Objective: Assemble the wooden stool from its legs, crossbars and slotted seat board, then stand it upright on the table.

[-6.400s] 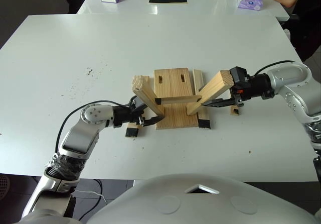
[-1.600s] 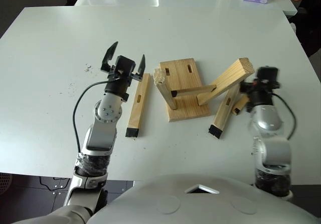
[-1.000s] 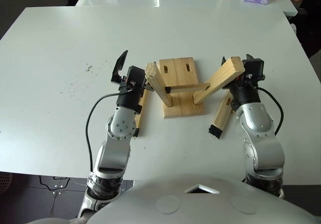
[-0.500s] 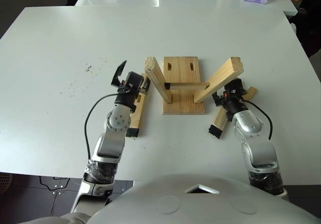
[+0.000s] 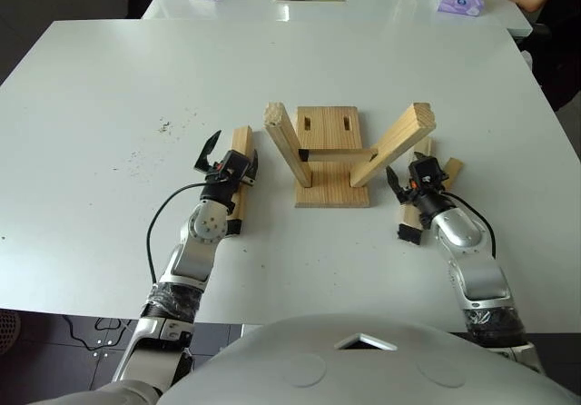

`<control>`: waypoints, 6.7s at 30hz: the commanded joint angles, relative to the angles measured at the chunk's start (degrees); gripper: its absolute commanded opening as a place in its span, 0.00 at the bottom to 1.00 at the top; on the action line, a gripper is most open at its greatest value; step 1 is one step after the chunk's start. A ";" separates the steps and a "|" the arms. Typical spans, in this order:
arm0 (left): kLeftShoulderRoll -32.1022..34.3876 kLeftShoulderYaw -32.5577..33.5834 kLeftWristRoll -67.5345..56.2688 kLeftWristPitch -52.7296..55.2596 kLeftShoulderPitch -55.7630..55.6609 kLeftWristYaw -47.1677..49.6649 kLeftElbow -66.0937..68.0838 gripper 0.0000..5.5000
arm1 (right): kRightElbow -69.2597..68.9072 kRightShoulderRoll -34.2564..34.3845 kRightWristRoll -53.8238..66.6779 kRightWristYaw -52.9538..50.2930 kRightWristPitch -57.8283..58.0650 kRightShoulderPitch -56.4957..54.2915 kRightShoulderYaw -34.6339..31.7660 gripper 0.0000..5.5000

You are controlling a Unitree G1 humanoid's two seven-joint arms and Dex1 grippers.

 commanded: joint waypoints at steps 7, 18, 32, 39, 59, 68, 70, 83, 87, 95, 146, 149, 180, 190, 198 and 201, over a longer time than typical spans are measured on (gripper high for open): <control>2.97 2.26 -0.04 1.18 0.19 -1.04 5.09 0.81 | 9.68 -5.22 -0.42 1.67 0.16 5.46 -5.15 0.62; 2.04 2.88 -8.01 -2.71 -5.96 -8.75 -4.10 0.81 | 3.03 -4.53 0.59 1.56 0.05 4.76 -6.03 0.62; 1.33 -2.60 -12.45 -8.54 -14.57 -19.32 -9.15 0.81 | -25.72 -29.17 -3.84 31.68 6.98 13.37 11.21 0.62; -2.61 -10.00 -9.97 -11.78 -11.38 -21.26 -2.95 0.81 | -26.43 -28.08 -0.86 34.75 10.41 9.44 14.65 0.62; -9.71 -18.23 -9.94 4.68 -12.53 -24.59 -8.94 0.81 | -12.66 -17.67 -1.04 22.79 12.04 -1.24 11.21 0.62; -11.14 -10.52 -12.81 12.34 -15.99 -21.27 -4.30 0.81 | -16.42 -21.83 0.10 25.89 12.41 -0.44 8.36 0.62; -10.46 -9.58 -13.35 12.72 -16.55 -21.90 -4.87 0.81 | -16.94 -23.53 0.41 27.24 12.38 0.19 7.59 0.62; 1.70 -7.12 -3.62 -17.51 -41.54 -18.37 38.21 0.81 | -25.08 -26.50 9.27 38.36 13.26 6.92 13.66 0.62; 1.82 -12.55 3.12 -25.61 -43.81 -16.25 49.92 0.81 | -23.78 -23.50 8.00 36.14 14.67 4.64 16.51 0.62; -0.08 -18.12 4.56 -32.31 -37.76 -28.25 55.63 0.81 | -14.57 -16.68 2.30 24.71 12.19 -0.33 15.21 0.62; 17.37 11.82 -19.80 9.78 -2.89 -30.57 -10.09 0.81 | -8.34 -14.17 17.25 17.88 20.13 10.57 -23.52 0.62; 15.46 8.37 -17.59 7.39 -2.15 -30.06 -9.14 0.81 | -8.54 -12.71 19.76 18.20 22.23 9.43 -22.69 0.62; 10.59 11.56 -30.72 25.05 -8.37 -31.06 -25.54 0.81 | -14.60 -6.34 55.75 7.48 30.19 -6.35 -41.54 0.24; 12.48 11.08 -70.88 51.23 -17.60 -38.63 -47.35 0.97 | -34.90 -14.70 67.98 23.70 31.10 -9.44 -23.13 0.24; 12.96 14.15 -90.03 57.90 -23.15 -36.10 -42.33 0.98 | -30.61 -20.40 67.90 35.45 30.02 -17.42 -15.94 0.24; 13.25 13.49 -91.53 58.13 -23.33 -35.47 -42.38 0.98 | -28.76 -21.05 66.20 36.85 29.60 -18.17 -14.29 0.24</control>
